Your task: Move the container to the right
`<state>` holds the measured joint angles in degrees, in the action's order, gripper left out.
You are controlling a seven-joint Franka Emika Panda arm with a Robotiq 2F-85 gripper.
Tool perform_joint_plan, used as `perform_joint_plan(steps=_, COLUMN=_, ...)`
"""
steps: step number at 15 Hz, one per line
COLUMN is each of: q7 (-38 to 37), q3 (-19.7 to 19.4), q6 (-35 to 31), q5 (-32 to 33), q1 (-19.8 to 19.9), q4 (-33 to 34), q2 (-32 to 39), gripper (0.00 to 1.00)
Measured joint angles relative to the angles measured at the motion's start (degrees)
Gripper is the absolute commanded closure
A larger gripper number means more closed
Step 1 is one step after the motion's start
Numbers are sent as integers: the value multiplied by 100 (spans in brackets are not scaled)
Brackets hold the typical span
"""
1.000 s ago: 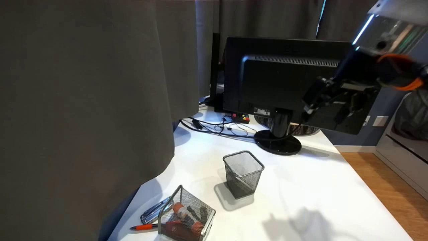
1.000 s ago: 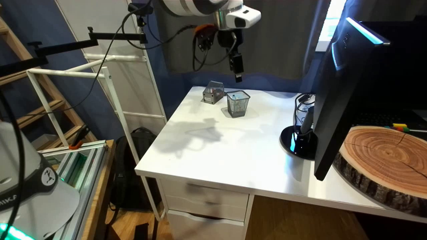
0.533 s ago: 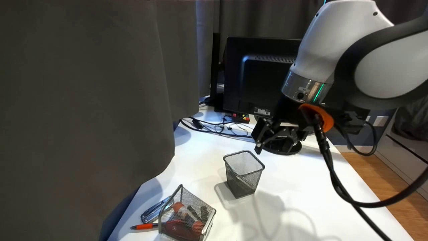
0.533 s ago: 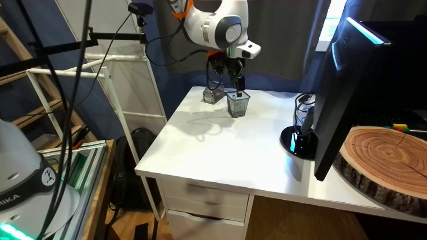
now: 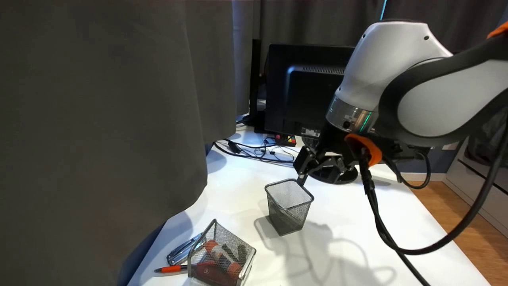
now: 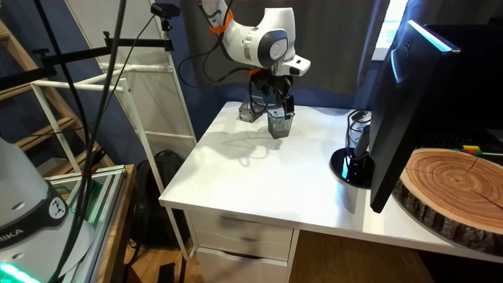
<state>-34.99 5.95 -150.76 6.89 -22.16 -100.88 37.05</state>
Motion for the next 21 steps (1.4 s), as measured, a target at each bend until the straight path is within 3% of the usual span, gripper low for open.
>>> perform_joint_plan(steps=1, q7=70, q3=-23, q6=-63, q5=-3, q1=-20, q4=87, q2=119, gripper=3)
perform_joint_plan(steps=2, q7=141, q3=-37, q6=-109, q5=-6, q1=-29, q4=189, q2=239, gripper=26)
perform_joint_plan(steps=4, q7=265, q3=-57, q6=-148, q5=-19, q1=-40, q4=409, q2=459, gripper=30)
perform_joint_plan(steps=9, q7=667, q3=-38, q6=-142, q5=-227, q1=-42, q4=843, q2=871, gripper=67)
perform_joint_plan(steps=13, q7=932, q3=-1, q6=225, q5=-415, q1=-42, q4=1047, q2=1030, gripper=95)
perform_joint_plan(steps=17, q7=949, q3=-8, q6=634, q5=-478, q1=-44, q4=1140, q2=1020, gripper=100)
perform_joint_plan(steps=21, q7=468, q3=-248, q6=500, q5=-675, q1=-31, q4=766, q2=669, gripper=99)
